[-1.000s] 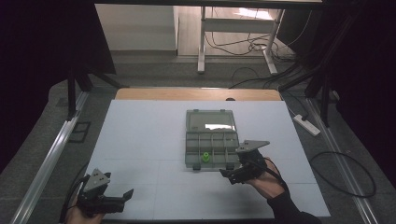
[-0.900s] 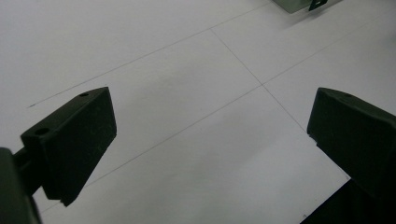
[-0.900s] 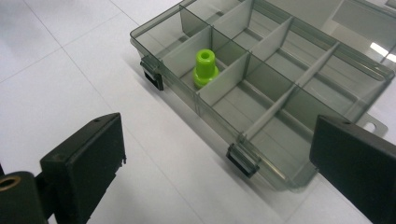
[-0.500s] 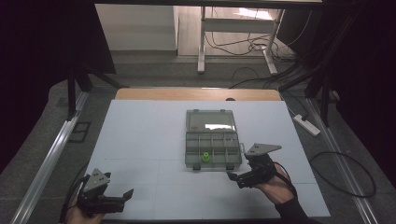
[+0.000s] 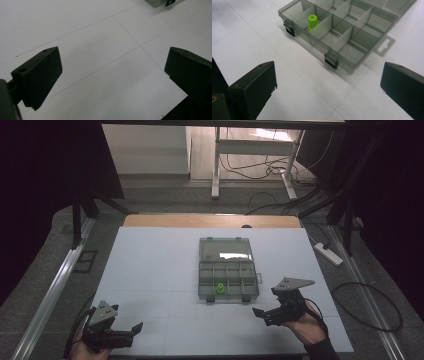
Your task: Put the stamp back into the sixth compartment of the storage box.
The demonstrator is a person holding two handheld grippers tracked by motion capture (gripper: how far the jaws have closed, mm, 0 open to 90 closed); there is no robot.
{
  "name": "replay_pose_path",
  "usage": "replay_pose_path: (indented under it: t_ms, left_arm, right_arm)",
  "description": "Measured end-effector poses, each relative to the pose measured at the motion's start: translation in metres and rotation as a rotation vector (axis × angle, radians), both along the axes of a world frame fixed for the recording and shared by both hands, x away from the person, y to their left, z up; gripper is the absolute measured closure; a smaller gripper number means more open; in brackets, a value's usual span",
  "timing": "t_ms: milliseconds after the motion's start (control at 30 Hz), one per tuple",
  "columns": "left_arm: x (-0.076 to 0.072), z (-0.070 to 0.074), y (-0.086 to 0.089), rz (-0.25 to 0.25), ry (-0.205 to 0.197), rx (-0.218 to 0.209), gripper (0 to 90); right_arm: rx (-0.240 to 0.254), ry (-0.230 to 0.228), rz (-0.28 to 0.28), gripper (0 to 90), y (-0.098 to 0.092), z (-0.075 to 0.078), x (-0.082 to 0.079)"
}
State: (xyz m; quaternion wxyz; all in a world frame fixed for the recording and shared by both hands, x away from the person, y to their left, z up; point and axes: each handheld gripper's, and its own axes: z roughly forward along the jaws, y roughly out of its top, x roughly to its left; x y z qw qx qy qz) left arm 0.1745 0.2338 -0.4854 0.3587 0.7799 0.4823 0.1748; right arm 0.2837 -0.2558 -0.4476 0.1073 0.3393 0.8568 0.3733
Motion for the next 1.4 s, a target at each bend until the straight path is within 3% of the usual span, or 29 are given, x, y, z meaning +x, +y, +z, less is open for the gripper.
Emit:
replay_pose_path:
  t_ms: [833,1400]
  left_arm:
    - [0.000,0.000,0.002,0.008,0.000,-0.020,1.2]
    - [0.000,0.000,0.003,0.018,0.001,-0.030,0.6]
  right_arm:
    - [0.000,-0.034,-0.138,0.0,-0.047,-0.006,-0.028]
    - [-0.020,-0.039,-0.211,0.0,-0.063,-0.013,-0.044]
